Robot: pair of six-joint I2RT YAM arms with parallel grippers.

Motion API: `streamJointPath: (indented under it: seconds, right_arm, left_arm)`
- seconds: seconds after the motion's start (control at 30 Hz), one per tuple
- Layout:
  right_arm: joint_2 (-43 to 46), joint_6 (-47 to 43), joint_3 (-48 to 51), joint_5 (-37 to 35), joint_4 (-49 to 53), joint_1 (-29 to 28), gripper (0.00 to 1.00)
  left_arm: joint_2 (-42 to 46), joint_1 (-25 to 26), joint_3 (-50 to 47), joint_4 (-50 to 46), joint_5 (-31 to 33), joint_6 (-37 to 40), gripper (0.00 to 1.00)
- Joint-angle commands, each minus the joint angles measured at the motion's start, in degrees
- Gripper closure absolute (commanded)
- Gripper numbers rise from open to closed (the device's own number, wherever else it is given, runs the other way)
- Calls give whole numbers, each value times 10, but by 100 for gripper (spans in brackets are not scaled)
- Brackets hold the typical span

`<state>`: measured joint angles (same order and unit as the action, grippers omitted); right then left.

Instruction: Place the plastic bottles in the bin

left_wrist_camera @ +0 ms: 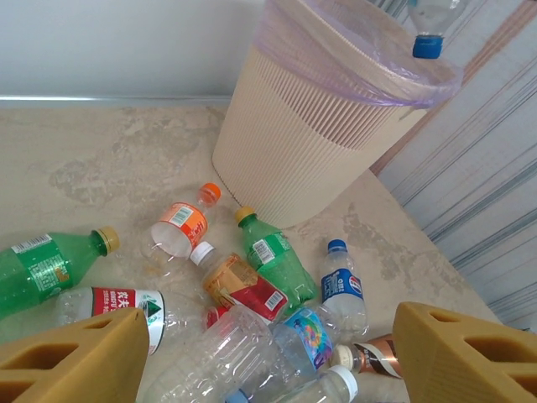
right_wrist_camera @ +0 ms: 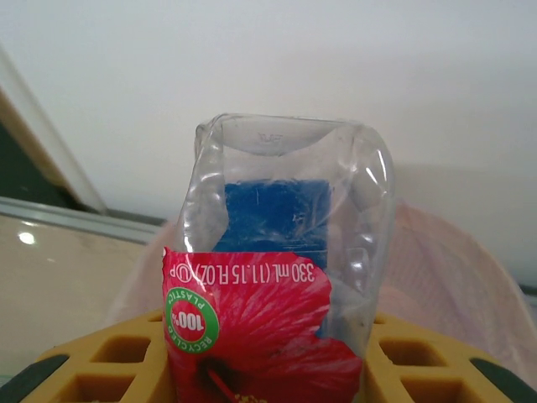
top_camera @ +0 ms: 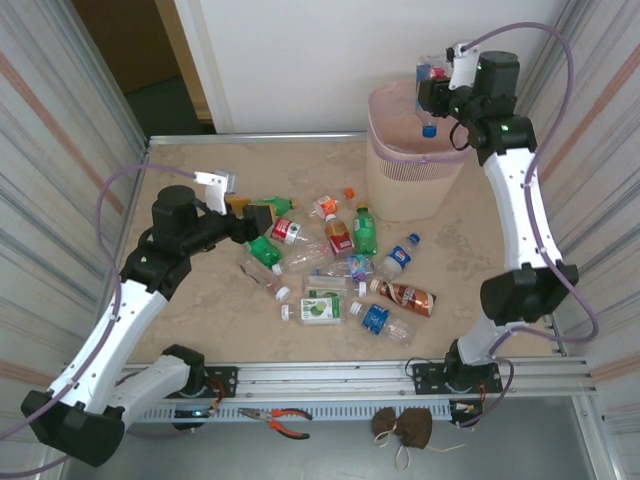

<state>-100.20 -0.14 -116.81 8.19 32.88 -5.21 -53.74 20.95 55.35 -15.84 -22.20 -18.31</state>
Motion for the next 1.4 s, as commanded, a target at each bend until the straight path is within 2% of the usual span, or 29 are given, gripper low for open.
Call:
streamJointPath:
  seconds: [0.0,0.23,0.47,0.73,0.9,1.1,1.37]
  right_arm:
    - [-48,-43,-47,-80,94,1,64]
    - [-153,-29,-101,-128,203,1,66]
    - [-222,-19,-114,-150,246,2,64]
    - [-272,-7,-145,-148,273,1,50]
    - [-265,-6,-162,-151,282,-1,37]
    - [-230,-4,-167,-152,283,-8,29]
    - [-173,-1,-165,-152,286,-19,26]
  left_arm:
    - [-1,-3,-6,5,9,-11,24]
    - [-8,-5,-7,4,13,-17,24]
    - [-15,-5,-4,-4,14,-20,24]
    - [-23,-6,-5,-26,37,-36,25]
    - [-31,-8,-4,-55,73,-57,25]
    - [-60,-11,4,-126,138,-107,25]
    - [-124,-18,5,-224,231,-251,28]
